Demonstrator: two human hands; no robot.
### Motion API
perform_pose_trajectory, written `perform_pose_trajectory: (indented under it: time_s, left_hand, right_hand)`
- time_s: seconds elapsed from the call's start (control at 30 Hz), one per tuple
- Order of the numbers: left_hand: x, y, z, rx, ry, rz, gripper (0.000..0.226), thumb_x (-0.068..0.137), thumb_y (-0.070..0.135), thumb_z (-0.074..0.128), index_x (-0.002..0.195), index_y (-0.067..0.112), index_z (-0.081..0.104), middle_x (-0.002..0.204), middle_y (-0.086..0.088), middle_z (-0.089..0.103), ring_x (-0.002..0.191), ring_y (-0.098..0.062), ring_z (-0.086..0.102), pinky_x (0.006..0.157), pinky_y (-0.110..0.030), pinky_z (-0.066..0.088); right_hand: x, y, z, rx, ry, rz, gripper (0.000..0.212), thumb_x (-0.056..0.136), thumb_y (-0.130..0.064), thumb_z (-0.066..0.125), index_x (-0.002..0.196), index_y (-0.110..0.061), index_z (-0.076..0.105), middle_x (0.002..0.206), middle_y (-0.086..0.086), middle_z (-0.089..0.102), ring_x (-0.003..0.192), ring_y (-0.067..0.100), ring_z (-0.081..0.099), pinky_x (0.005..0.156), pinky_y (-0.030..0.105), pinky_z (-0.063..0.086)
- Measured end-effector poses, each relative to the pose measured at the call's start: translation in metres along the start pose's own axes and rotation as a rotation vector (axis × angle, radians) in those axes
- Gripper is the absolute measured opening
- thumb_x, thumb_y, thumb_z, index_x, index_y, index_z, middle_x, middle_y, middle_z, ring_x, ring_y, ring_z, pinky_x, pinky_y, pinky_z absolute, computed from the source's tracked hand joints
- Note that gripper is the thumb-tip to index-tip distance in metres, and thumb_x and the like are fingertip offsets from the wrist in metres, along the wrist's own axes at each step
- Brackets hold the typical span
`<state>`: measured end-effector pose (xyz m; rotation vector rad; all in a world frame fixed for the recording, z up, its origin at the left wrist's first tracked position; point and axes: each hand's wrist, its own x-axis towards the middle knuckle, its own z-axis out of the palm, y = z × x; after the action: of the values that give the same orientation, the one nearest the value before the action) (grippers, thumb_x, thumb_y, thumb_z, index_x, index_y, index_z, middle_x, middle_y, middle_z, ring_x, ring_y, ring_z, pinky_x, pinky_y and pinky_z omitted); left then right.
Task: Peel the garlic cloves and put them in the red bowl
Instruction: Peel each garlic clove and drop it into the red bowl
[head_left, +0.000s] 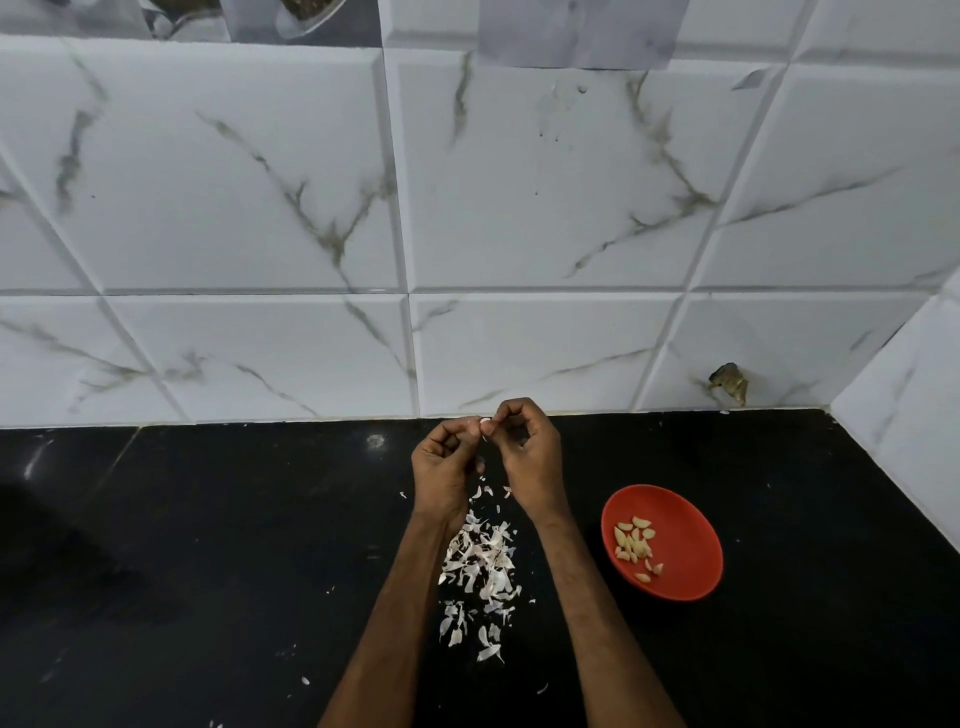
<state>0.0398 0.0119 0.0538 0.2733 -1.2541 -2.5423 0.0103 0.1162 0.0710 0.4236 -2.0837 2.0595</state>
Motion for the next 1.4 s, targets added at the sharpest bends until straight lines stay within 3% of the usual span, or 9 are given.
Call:
perform_pose_trajectory:
  time_s: [0.27, 0.37, 0.5, 0.67, 0.83, 1.0, 1.07, 1.2, 1.4]
  left_hand:
    - [-0.001, 0.001, 0.006, -0.054, -0.042, -0.124, 0.023, 0.090, 0.005, 0.063, 0.111, 0.005, 0.069, 0.090, -0.005, 0.074, 0.059, -0.005, 0.058, 0.049, -0.018, 0.045]
    - [-0.002, 0.002, 0.006, -0.044, -0.051, -0.145, 0.017, 0.084, 0.011, 0.065, 0.096, 0.009, 0.076, 0.088, -0.004, 0.074, 0.058, -0.004, 0.057, 0.050, -0.019, 0.045]
    - [-0.003, 0.003, 0.004, -0.041, -0.047, -0.197, 0.014, 0.084, 0.018, 0.066, 0.087, 0.018, 0.079, 0.089, -0.005, 0.069, 0.064, -0.008, 0.053, 0.052, -0.020, 0.044]
    - [-0.004, 0.000, 0.004, -0.114, -0.067, -0.233, 0.020, 0.087, 0.019, 0.064, 0.102, 0.010, 0.073, 0.098, -0.009, 0.066, 0.084, -0.014, 0.063, 0.071, -0.031, 0.057]
    - [-0.014, 0.008, 0.019, -0.204, -0.103, -0.232, 0.021, 0.086, 0.015, 0.056, 0.101, 0.005, 0.066, 0.068, 0.002, 0.068, 0.057, -0.004, 0.064, 0.053, -0.020, 0.055]
    - [-0.006, 0.004, 0.015, -0.142, -0.112, -0.217, 0.035, 0.088, 0.021, 0.060, 0.120, 0.011, 0.067, 0.085, 0.001, 0.071, 0.070, -0.006, 0.062, 0.060, -0.021, 0.055]
    - [-0.001, 0.002, 0.012, -0.114, -0.083, -0.193, 0.027, 0.085, 0.024, 0.068, 0.110, 0.015, 0.076, 0.095, -0.003, 0.070, 0.083, -0.013, 0.060, 0.068, -0.025, 0.054]
    - [-0.001, 0.006, 0.014, -0.077, -0.060, -0.187, 0.016, 0.082, 0.023, 0.068, 0.090, 0.023, 0.082, 0.079, 0.008, 0.069, 0.066, -0.004, 0.050, 0.057, -0.017, 0.044]
    - [-0.001, 0.009, 0.014, -0.144, -0.038, -0.206, 0.017, 0.086, 0.024, 0.065, 0.091, 0.021, 0.081, 0.082, 0.005, 0.067, 0.068, -0.003, 0.054, 0.059, -0.018, 0.046]
  right_hand:
    - [0.002, -0.005, -0.003, -0.075, 0.048, -0.141, 0.015, 0.082, 0.001, 0.078, 0.088, -0.008, 0.067, 0.088, 0.002, 0.067, 0.085, 0.018, 0.065, 0.076, 0.025, 0.053]
    - [0.001, -0.003, 0.000, -0.098, 0.075, -0.137, 0.017, 0.082, 0.001, 0.077, 0.087, -0.011, 0.067, 0.088, -0.001, 0.066, 0.084, 0.020, 0.064, 0.077, 0.037, 0.057]
    - [-0.001, -0.005, 0.007, -0.136, 0.083, -0.167, 0.021, 0.084, 0.002, 0.074, 0.088, -0.017, 0.065, 0.089, -0.004, 0.064, 0.085, 0.018, 0.064, 0.077, 0.037, 0.057]
    - [-0.002, -0.005, 0.012, -0.167, 0.082, -0.200, 0.019, 0.085, 0.008, 0.069, 0.086, -0.010, 0.064, 0.087, -0.003, 0.062, 0.084, 0.016, 0.062, 0.076, 0.029, 0.054]
    - [-0.001, -0.010, 0.010, -0.149, 0.007, -0.175, 0.018, 0.089, 0.007, 0.064, 0.087, -0.011, 0.061, 0.088, -0.001, 0.060, 0.085, 0.015, 0.060, 0.077, 0.027, 0.052]
    - [0.004, -0.013, -0.001, -0.080, -0.066, -0.110, 0.007, 0.095, -0.004, 0.065, 0.094, -0.010, 0.063, 0.095, 0.002, 0.064, 0.090, 0.020, 0.064, 0.077, 0.036, 0.057]
    - [0.005, -0.013, -0.004, -0.076, -0.093, -0.109, 0.004, 0.095, -0.006, 0.067, 0.096, -0.008, 0.063, 0.096, 0.004, 0.064, 0.092, 0.018, 0.063, 0.079, 0.030, 0.054]
    - [0.004, -0.016, -0.006, -0.060, -0.138, -0.073, 0.008, 0.094, -0.005, 0.068, 0.099, -0.001, 0.063, 0.098, 0.010, 0.064, 0.091, 0.012, 0.063, 0.075, 0.020, 0.053]
    - [0.007, -0.016, -0.010, -0.101, -0.219, -0.055, 0.007, 0.096, -0.009, 0.068, 0.097, -0.006, 0.062, 0.098, 0.011, 0.062, 0.089, 0.020, 0.064, 0.073, 0.021, 0.054]
